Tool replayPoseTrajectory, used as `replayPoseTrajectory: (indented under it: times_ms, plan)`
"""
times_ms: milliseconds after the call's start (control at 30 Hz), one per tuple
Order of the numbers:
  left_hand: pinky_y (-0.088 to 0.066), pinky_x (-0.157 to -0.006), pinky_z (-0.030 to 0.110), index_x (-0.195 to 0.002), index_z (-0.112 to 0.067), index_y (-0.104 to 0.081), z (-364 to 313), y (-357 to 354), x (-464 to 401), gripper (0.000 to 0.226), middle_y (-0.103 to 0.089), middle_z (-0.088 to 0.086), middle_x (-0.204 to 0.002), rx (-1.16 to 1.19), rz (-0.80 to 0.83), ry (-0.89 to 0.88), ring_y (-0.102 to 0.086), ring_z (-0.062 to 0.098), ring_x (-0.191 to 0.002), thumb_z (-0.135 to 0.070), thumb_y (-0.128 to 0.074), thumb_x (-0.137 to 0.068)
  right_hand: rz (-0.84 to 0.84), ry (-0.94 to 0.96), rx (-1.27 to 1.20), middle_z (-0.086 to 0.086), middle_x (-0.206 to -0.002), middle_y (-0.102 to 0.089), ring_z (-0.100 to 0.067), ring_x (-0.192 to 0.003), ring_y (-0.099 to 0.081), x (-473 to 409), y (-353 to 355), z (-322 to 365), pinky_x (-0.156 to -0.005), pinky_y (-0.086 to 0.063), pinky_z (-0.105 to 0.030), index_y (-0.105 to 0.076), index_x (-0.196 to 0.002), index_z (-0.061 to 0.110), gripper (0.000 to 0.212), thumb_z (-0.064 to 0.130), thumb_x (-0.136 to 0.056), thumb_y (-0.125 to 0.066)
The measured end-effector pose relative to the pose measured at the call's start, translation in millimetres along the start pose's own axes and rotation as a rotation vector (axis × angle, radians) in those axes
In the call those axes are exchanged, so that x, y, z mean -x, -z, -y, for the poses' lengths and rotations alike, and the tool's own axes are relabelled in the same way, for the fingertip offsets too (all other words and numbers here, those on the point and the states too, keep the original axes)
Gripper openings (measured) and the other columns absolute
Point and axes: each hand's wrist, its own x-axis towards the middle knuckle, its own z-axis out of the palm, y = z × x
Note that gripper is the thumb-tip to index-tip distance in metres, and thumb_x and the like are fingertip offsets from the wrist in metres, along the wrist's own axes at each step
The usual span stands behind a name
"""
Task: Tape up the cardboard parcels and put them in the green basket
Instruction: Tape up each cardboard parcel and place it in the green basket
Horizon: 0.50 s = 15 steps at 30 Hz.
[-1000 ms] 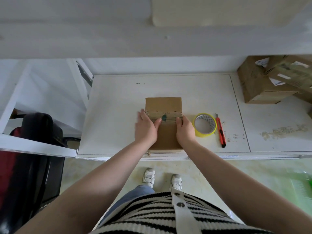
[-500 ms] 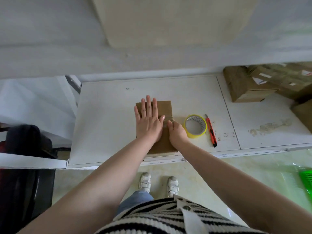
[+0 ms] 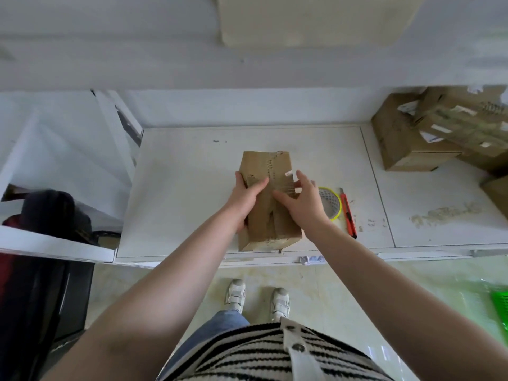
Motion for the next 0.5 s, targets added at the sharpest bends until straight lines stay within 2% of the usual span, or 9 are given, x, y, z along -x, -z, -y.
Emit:
replayPoseTrajectory:
  times_ms: [33,100,200,300,400,467,500]
  plan:
    - [-0.054,-0.088,0.039,-0.150,-0.029,-0.025,1,-2,1,0.081,-0.057,0.001,-0.136,-0.001,-0.020,-0.001,-0.063,0.021,-0.112,-0.043,-0.072,-0.086,0.035,-0.028,-0.061,-0.009,-0.126,-0.051,-0.026,-0.117,-0.053,-1,-1,-1,-0.103,-0.044,-0.046,-0.048,-0.140,0.022,0.063,0.041,-0.085,-0.071]
    - [-0.055,-0.089,0.044,-0.135,-0.026,-0.041,6,-6,-1,0.063,-0.064,0.002,-0.124,-0.043,-0.075,-0.036,-0.066,0.022,-0.105,-0.040,-0.075,-0.083,0.093,-0.058,-0.152,-0.010,-0.124,-0.059,-0.026,-0.114,-0.059,0,-5,-2,-0.101,-0.047,-0.045,-0.052,-0.135,0.022,0.048,0.040,-0.091,-0.063]
    - [-0.052,-0.097,0.048,-0.130,-0.021,-0.046,9,-7,-4,0.056,-0.065,0.005,-0.120,-0.058,-0.127,-0.077,-0.065,0.027,-0.108,-0.033,-0.076,-0.084,0.120,-0.023,-0.191,-0.002,-0.121,-0.064,-0.018,-0.109,-0.061,0,-13,-3,-0.095,-0.049,-0.035,-0.044,-0.141,0.022,0.046,0.033,-0.097,-0.056]
    - [-0.053,-0.095,0.045,-0.130,-0.020,-0.048,9,-3,-3,0.051,-0.066,0.007,-0.120,-0.063,-0.114,-0.094,-0.065,0.027,-0.107,-0.027,-0.073,-0.087,0.106,0.003,-0.159,0.003,-0.115,-0.065,-0.014,-0.102,-0.061,1,-18,0,-0.083,-0.046,-0.024,-0.041,-0.143,0.023,0.048,0.029,-0.098,-0.055]
    - [-0.059,-0.075,0.036,-0.130,-0.018,-0.051,7,6,0,0.047,-0.069,0.007,-0.116,0.029,-0.052,-0.056,-0.070,0.022,-0.096,-0.026,-0.071,-0.089,0.188,-0.041,-0.291,0.011,-0.112,-0.068,-0.009,-0.106,-0.065,-1,-13,-2,-0.085,-0.050,-0.022,-0.047,-0.140,0.029,0.041,0.027,-0.099,-0.053]
    - [-0.059,-0.062,0.032,-0.129,-0.016,-0.055,5,20,6,0.044,-0.075,0.005,-0.102,0.120,0.004,-0.003,-0.074,0.019,-0.086,-0.028,-0.069,-0.089,0.245,-0.040,-0.334,0.017,-0.118,-0.064,-0.002,-0.113,-0.059,-1,-3,-4,-0.091,-0.045,-0.020,-0.048,-0.140,0.035,0.040,0.036,-0.100,-0.051]
    - [-0.059,-0.061,0.033,-0.129,-0.014,-0.056,5,27,9,0.045,-0.076,0.005,-0.099,0.167,0.043,0.027,-0.074,0.020,-0.085,-0.031,-0.069,-0.089,0.241,-0.039,-0.336,0.017,-0.123,-0.060,-0.002,-0.117,-0.055,-1,1,-5,-0.092,-0.041,-0.019,-0.048,-0.141,0.036,0.043,0.042,-0.099,-0.051]
